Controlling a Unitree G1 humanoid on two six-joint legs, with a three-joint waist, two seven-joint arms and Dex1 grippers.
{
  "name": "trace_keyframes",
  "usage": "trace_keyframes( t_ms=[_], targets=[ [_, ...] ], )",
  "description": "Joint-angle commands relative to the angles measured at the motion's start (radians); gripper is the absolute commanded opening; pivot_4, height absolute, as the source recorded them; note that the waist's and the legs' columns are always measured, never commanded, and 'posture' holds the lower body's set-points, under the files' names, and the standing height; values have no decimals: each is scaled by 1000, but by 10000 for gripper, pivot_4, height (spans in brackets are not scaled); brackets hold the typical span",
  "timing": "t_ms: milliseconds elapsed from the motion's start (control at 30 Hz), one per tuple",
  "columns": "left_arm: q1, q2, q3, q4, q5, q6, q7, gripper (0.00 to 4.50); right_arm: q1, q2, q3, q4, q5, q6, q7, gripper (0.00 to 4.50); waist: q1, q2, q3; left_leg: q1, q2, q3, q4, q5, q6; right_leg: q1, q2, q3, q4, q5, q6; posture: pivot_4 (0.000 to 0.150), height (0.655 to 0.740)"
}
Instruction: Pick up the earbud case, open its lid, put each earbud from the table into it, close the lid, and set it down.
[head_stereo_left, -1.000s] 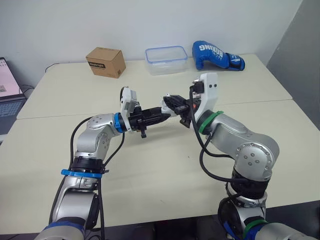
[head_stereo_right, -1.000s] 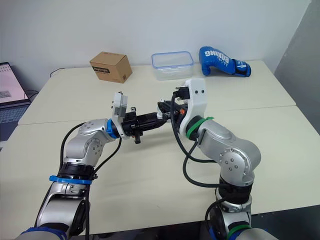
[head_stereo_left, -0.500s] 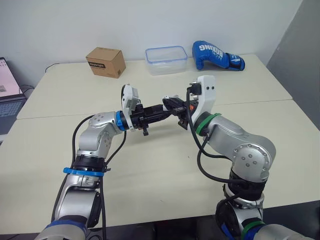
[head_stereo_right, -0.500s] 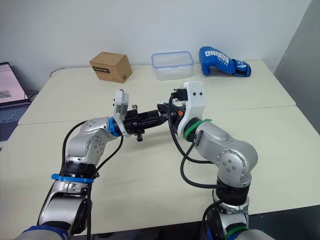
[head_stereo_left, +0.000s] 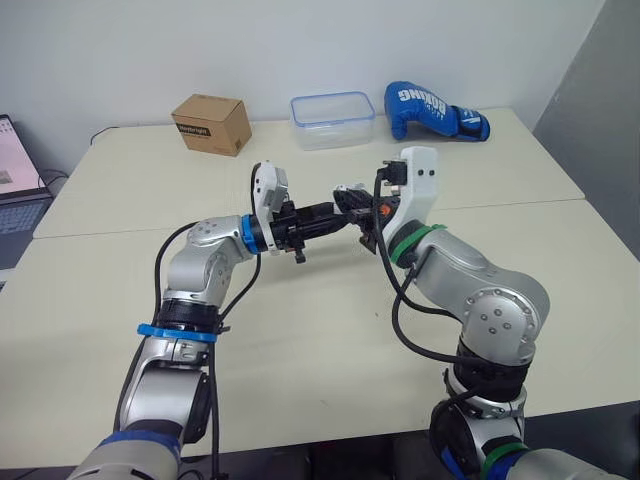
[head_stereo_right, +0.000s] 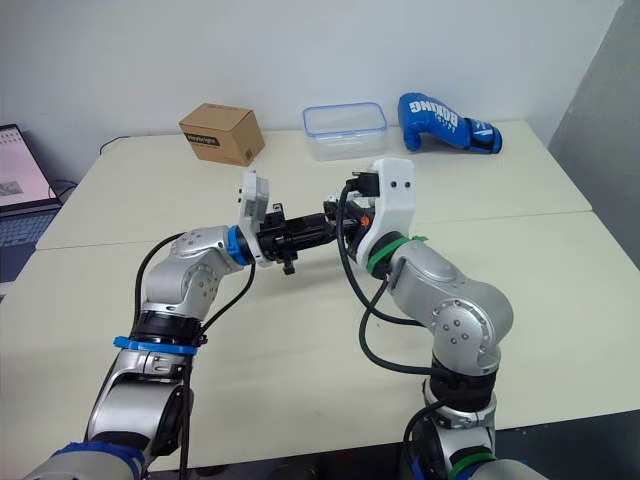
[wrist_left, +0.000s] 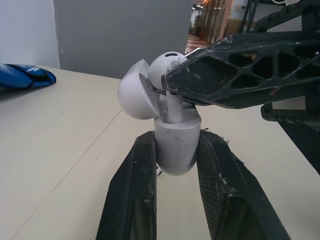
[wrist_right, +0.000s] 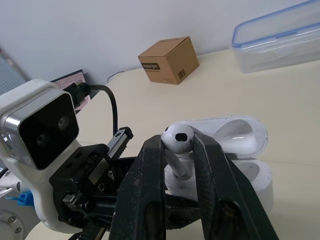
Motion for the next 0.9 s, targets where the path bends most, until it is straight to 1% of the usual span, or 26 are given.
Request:
trace_keyframes(
  t_ms=[33,233,333,567,633,667,900],
  targets=[
    [-59,-20,23,-32,-17,-58,3,7562,-1,7,16,-18,-6,45,-20,4081,0,0,0,0,0,0,0,0,0,0,0,0,0,0,0,1500,7307],
    [-77,-61,25,-14,4,-105,26,7562,-24,5,-4,-17,-17,75,-32,4081,2,0,0,0,0,0,0,0,0,0,0,0,0,0,0,1500,7307],
    [-90,-79,26,2,11,-126,40,7562,-61,21,-54,-2,-14,110,-48,4081,1,0,0,0,0,0,0,0,0,0,0,0,0,0,0,1500,7307],
    [-104,-92,28,14,14,-139,44,7562,-99,46,-102,-5,-15,192,-70,4081,0,0,0,0,0,0,0,0,0,0,0,0,0,0,0,1500,7307],
    [-103,-92,28,13,15,-139,42,7562,-100,42,-105,-9,-11,206,-62,11453,0,0,0,0,0,0,0,0,0,0,0,0,0,0,0,1500,7307],
    [-102,-91,29,13,14,-137,40,7562,-98,33,-97,-13,-14,198,-59,13843,0,0,0,0,0,0,0,0,0,0,0,0,0,0,0,1500,7307],
    [-101,-77,38,10,9,-134,37,7562,-90,-54,-54,-45,-35,169,-31,37327,0,0,0,0,0,0,0,0,0,0,0,0,0,0,0,1500,7307]
  ],
)
